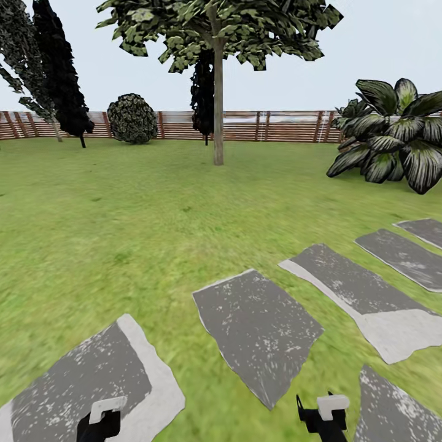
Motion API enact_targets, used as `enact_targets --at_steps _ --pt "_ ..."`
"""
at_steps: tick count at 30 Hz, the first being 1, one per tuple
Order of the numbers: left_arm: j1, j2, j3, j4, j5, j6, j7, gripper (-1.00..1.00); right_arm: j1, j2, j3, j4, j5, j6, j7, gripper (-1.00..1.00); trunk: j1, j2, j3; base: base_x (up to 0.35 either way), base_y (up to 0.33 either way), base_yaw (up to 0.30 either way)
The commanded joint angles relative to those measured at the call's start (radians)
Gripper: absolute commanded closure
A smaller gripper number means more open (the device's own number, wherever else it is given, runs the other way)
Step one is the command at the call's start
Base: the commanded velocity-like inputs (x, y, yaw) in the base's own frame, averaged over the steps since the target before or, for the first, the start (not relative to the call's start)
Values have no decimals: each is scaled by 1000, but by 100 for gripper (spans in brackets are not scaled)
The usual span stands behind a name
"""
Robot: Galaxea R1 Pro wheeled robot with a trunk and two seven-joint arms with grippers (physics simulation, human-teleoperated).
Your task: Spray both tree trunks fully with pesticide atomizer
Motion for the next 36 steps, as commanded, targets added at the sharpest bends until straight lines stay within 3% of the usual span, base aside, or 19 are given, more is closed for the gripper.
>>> enact_targets --at_steps 1,36 --pt "0 0 1 1 3 -3 -1 100 -1 0 5 1 9 -1 -10 -100 0 0 -1 339 0 0" --pt "-1 0 1 1 2 -3 -1 100 -1 0 5 0 8 -1 -12 -100 0 0 -1 340 0 0"
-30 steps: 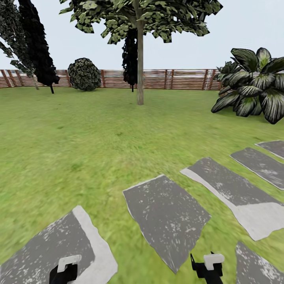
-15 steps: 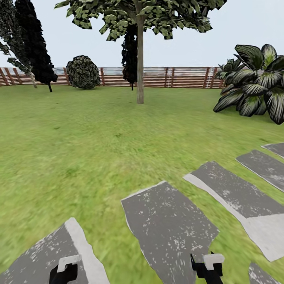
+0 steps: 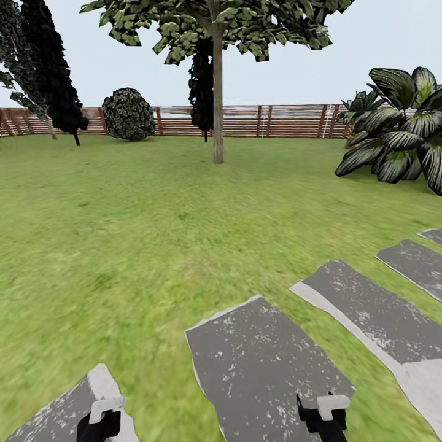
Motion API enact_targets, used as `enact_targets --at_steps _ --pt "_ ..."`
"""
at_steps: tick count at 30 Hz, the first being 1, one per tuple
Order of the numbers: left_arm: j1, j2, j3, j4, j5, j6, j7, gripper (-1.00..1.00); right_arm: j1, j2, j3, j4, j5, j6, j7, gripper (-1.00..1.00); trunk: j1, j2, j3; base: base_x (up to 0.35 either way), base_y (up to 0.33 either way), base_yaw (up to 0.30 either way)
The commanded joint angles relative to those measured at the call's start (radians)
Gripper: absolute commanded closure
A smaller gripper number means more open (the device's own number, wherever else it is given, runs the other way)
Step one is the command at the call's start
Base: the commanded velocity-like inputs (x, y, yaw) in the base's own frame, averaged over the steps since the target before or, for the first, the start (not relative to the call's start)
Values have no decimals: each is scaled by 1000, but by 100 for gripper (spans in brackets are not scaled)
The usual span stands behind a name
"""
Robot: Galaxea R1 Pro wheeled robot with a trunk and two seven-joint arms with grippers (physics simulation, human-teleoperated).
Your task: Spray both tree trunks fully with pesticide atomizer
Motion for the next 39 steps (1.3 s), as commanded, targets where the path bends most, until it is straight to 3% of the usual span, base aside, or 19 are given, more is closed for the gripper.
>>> enact_targets --at_steps 1,15,39 --pt "0 0 1 1 3 -3 -1 100 -1 0 5 1 9 -1 -11 -100 0 0 -1 339 0 0" --pt "-1 0 1 1 3 -3 -1 100 -1 0 7 1 9 -1 -9 -100 0 0 -16 340 0 0" --pt "-1 0 1 1 3 -3 -1 100 -1 0 5 2 11 -1 -8 -100 0 0 -17 340 0 0"
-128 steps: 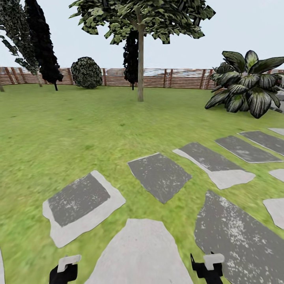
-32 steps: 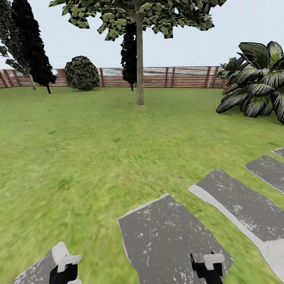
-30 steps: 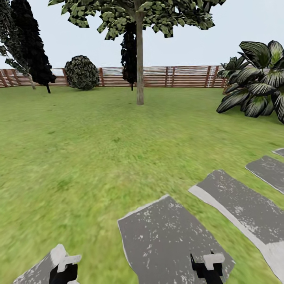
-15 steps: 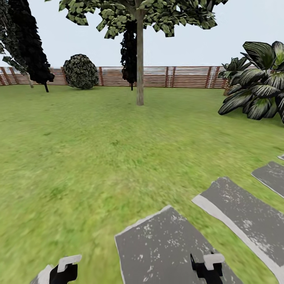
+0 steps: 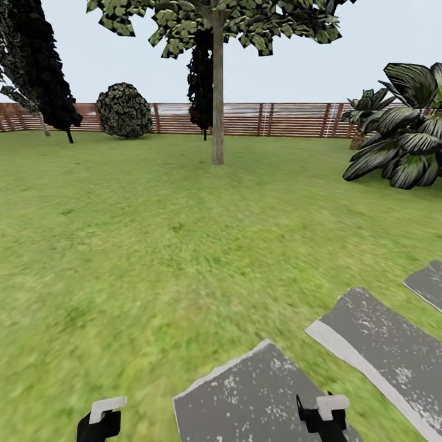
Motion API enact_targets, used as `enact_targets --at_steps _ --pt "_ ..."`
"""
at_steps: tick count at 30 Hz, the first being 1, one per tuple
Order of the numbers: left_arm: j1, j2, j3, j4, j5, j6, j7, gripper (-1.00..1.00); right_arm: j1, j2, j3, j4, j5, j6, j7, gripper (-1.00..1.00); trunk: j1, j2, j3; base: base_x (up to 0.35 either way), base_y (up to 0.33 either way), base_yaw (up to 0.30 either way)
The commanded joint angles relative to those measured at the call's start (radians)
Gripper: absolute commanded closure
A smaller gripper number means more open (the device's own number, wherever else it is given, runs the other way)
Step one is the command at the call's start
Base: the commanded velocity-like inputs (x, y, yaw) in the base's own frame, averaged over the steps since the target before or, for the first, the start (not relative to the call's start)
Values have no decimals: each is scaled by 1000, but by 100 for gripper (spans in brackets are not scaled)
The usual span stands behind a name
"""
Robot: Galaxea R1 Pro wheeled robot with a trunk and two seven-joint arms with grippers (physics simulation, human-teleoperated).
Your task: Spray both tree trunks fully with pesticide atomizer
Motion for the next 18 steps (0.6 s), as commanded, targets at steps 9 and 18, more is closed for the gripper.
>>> enact_targets --at_steps 9,18 --pt "-1 0 1 1 3 -3 -1 100 -1 0 5 1 9 -1 -11 -100 0 0 -1 340 0 0" --pt "0 0 1 1 3 -3 -1 100 -1 0 5 1 9 -1 -11 -100 0 0 -1 340 0 0"
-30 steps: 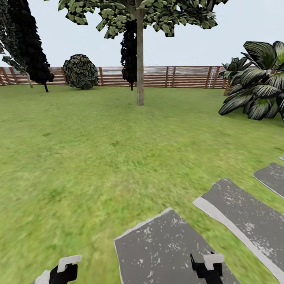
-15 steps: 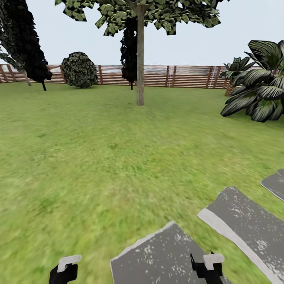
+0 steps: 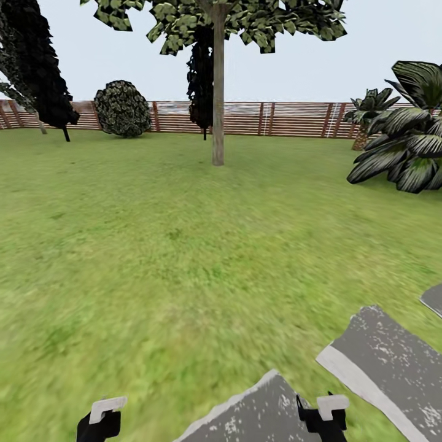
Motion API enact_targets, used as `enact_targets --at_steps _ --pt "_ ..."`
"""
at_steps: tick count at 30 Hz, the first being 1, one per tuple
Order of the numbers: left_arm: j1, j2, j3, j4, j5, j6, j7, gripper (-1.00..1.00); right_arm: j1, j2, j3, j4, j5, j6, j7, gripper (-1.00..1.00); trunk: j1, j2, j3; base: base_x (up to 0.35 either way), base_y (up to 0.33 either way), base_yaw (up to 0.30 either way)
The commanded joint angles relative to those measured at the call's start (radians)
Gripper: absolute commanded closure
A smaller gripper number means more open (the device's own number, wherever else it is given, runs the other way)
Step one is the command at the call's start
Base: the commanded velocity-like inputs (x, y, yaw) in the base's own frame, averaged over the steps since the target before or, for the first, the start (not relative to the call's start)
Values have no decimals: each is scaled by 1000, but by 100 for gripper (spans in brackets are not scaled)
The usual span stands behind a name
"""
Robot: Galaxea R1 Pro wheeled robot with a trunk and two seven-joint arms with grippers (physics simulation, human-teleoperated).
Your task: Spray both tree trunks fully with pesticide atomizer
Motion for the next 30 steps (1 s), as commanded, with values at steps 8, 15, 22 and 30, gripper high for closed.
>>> enact_targets --at_steps 8,15,22,30 --pt "-1 0 1 1 3 -3 -1 100 -1 0 5 1 9 -1 -11 -100 0 0 -1 340 0 0" --pt "-1 0 1 1 3 -3 -1 100 -1 0 6 1 9 -1 -10 -100 0 0 -1 340 0 0" --pt "-1 0 1 1 3 -3 -1 100 -1 0 5 1 9 -1 -10 -100 0 0 -1 340 0 0" --pt "-1 0 1 1 3 -3 -1 100 -1 0 6 1 9 -1 -10 -100 0 0 -1 340 0 0"
